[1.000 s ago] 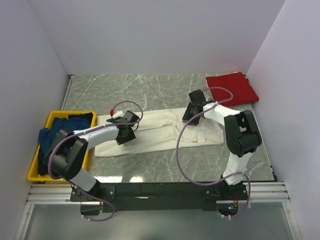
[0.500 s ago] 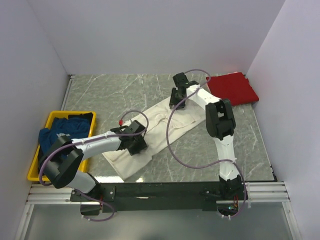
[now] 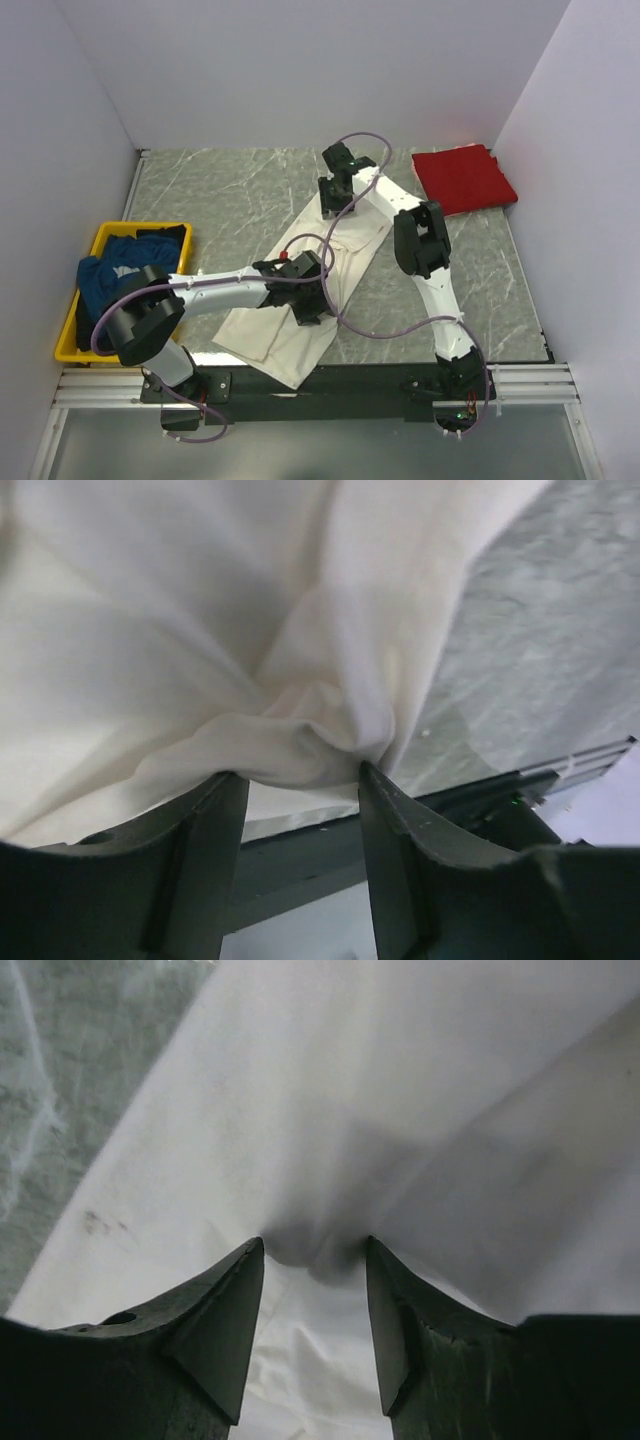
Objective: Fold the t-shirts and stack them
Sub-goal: Fold the tshirt
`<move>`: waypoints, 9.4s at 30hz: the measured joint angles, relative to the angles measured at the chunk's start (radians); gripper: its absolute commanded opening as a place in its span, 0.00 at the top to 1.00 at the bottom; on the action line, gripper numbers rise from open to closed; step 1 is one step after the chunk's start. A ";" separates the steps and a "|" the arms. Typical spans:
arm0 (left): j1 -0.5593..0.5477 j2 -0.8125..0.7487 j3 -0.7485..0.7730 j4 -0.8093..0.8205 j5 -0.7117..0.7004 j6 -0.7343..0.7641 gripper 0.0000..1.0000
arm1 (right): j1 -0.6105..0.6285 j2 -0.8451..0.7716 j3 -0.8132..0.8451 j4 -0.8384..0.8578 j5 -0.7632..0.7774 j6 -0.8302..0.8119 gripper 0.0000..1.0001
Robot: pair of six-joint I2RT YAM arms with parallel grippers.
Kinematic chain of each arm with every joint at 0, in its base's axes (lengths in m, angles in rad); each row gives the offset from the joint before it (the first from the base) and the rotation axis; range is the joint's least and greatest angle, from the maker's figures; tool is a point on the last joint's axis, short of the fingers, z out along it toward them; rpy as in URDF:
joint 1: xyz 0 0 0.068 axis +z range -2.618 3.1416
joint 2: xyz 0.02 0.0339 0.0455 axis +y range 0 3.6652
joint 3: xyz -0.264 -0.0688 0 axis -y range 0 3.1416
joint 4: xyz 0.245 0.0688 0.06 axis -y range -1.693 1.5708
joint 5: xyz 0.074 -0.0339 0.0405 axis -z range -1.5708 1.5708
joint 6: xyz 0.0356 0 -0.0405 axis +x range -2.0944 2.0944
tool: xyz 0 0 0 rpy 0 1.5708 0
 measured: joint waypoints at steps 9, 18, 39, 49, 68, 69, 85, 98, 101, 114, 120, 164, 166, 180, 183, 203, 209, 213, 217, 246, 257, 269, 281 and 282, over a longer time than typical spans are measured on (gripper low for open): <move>0.007 -0.012 0.130 -0.055 -0.056 0.100 0.43 | -0.167 -0.212 -0.170 0.021 -0.040 0.031 0.47; 0.096 -0.006 0.242 -0.149 -0.229 0.264 0.48 | -0.310 -0.460 -0.468 0.160 -0.036 0.112 0.49; 0.144 -0.069 0.062 -0.197 -0.282 0.327 0.49 | -0.309 -0.103 -0.199 0.071 -0.050 0.107 0.62; 0.417 0.245 0.518 -0.102 -0.240 0.439 0.38 | -0.281 0.141 0.234 -0.001 -0.189 0.073 0.42; 0.552 0.795 1.112 0.000 -0.143 0.764 0.38 | -0.258 -0.172 -0.068 0.114 -0.062 0.142 0.45; 0.551 0.816 1.141 -0.003 -0.155 0.781 0.38 | -0.261 -0.165 -0.067 0.112 -0.058 0.143 0.49; 0.553 0.957 1.286 -0.041 -0.274 0.893 0.74 | -0.266 0.008 -0.008 0.076 -0.045 0.169 0.59; 0.585 0.916 1.190 0.013 -0.342 0.741 1.00 | -0.269 0.041 0.127 0.050 -0.040 0.134 0.37; 0.638 0.855 1.089 0.028 -0.364 0.657 1.00 | -0.270 0.041 0.156 0.041 -0.041 0.119 0.37; 0.754 0.782 0.989 0.045 -0.366 0.549 0.39 | -0.222 -0.277 -0.321 0.110 -0.021 0.105 0.39; 0.744 0.670 0.887 0.012 -0.351 0.579 0.32 | -0.038 -0.694 -0.700 0.224 0.025 0.128 0.43; -0.042 -0.181 -0.241 0.143 -0.372 0.364 0.58 | 0.575 -1.429 -1.601 0.534 0.185 0.520 0.51; -0.050 -0.179 -0.241 0.148 -0.371 0.364 0.61 | 0.575 -1.423 -1.601 0.538 0.190 0.520 0.51; -0.079 -0.210 -0.235 0.163 -0.360 0.359 0.97 | 0.576 -1.401 -1.601 0.549 0.203 0.523 0.51; -0.081 -0.249 -0.243 0.164 -0.349 0.356 0.99 | 0.576 -1.400 -1.602 0.554 0.203 0.523 0.51; -0.148 -0.603 -0.419 0.129 -0.220 0.224 0.99 | 0.576 -1.405 -1.625 0.546 0.209 0.536 0.51; -0.179 -0.631 -0.473 0.126 -0.200 0.172 0.99 | 0.576 -1.416 -1.637 0.534 0.216 0.540 0.51; -0.188 -0.630 -0.495 0.120 -0.199 0.136 0.99 | 0.576 -1.418 -1.637 0.533 0.218 0.542 0.51; -0.190 -0.626 -0.509 0.118 -0.202 0.101 1.00 | 0.576 -1.417 -1.639 0.533 0.220 0.545 0.51; -0.203 -1.031 -0.505 -0.420 -0.449 -0.274 0.64 | 0.653 -1.318 -1.825 0.835 0.029 0.765 0.51; -0.203 -1.076 -0.478 -0.528 -0.525 -0.348 0.63 | 0.654 -1.210 -1.839 0.970 -0.021 0.816 0.86; -0.202 -0.902 -0.376 -0.392 -0.513 -0.206 0.59 | 0.291 -1.522 -1.874 0.711 -0.071 0.592 0.96; -0.201 -0.805 -0.419 -0.380 -0.360 -0.198 0.61 | 0.277 -1.568 -1.921 0.632 -0.185 0.499 0.97; -0.201 -0.792 -0.433 -0.381 -0.348 -0.200 0.61 | 0.277 -1.567 -1.927 0.634 -0.191 0.499 0.97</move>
